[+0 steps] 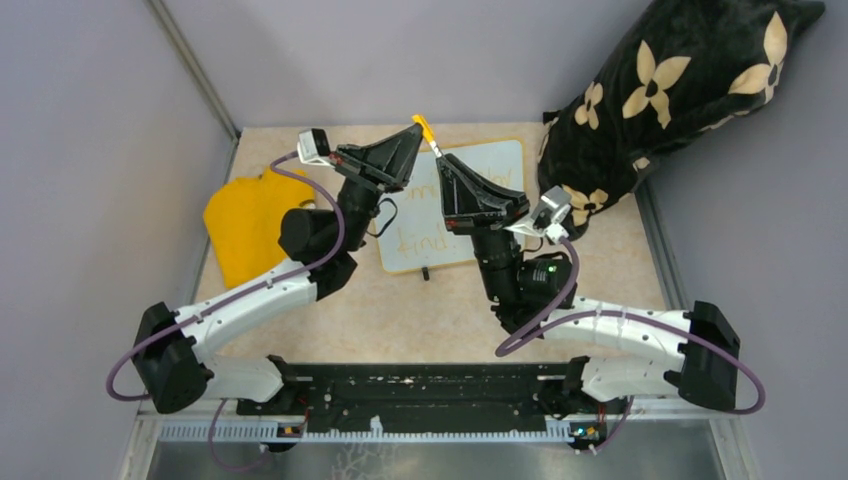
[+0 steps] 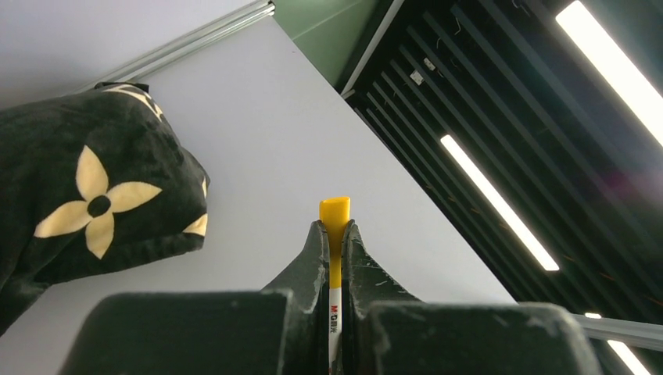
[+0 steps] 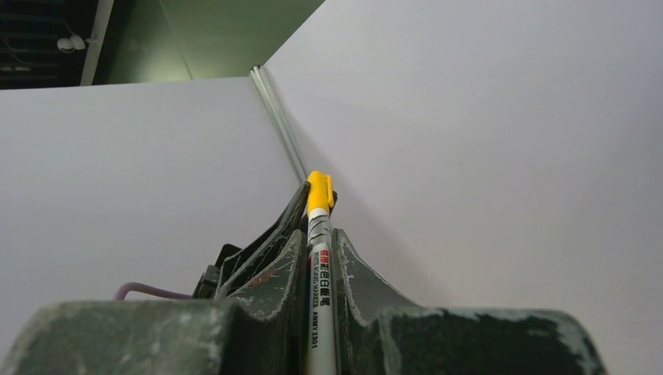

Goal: Write a sentence on the whiteboard
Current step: Close the whiteboard marker.

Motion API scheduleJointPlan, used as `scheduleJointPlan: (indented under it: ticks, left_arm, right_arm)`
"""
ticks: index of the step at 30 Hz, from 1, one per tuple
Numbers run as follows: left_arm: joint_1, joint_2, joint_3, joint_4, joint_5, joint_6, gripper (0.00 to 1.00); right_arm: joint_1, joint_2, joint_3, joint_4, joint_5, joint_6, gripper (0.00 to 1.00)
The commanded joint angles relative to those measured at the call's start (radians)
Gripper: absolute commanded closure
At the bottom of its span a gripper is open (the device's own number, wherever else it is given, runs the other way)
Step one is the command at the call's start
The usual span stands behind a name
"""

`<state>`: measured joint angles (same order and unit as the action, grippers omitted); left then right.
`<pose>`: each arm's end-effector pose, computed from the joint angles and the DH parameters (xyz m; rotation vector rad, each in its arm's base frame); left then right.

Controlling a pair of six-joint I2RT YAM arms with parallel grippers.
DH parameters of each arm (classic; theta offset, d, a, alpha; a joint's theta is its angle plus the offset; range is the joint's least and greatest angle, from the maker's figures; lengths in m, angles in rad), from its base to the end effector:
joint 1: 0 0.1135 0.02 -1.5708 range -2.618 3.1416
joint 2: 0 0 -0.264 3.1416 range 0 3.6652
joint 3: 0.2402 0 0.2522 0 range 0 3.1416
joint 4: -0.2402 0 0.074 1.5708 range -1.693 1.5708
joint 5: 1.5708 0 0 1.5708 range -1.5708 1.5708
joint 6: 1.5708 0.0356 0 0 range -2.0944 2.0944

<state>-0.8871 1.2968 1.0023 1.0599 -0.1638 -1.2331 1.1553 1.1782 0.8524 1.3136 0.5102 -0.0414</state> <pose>0.1808 -0.2127 0.4296 -0.3455 0.9086 -1.9166 0.1080 0.2017 0.4236 0.0915 0.7777 0.9104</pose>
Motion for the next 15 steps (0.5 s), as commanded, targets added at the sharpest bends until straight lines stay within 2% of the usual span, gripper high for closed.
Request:
scheduleJointPlan:
  ticks: [1, 3, 8, 15]
  left_arm:
    - [-0.155, 0.035, -0.131, -0.125, 0.401, 0.003, 1.0]
    - [-0.138, -0.008, -0.169, -0.075, 0.356, 0.007, 1.0]
    - [-0.095, -0.088, -0.158, -0.13, 0.334, 0.076, 1.0]
    - [-0.084, -0.139, -0.131, -0.215, 0.294, 0.157, 0.77]
  right_arm:
    - [-0.038, 0.008, 0.087, -0.125, -0.077, 0.027, 1.0]
    - [-0.039, -0.016, 0.075, -0.145, -0.086, 0.033, 1.0]
    - [-0.038, -0.071, 0.042, -0.181, -0.102, 0.063, 1.0]
    - [-0.038, -0.114, 0.019, -0.204, -0.123, 0.082, 1.0]
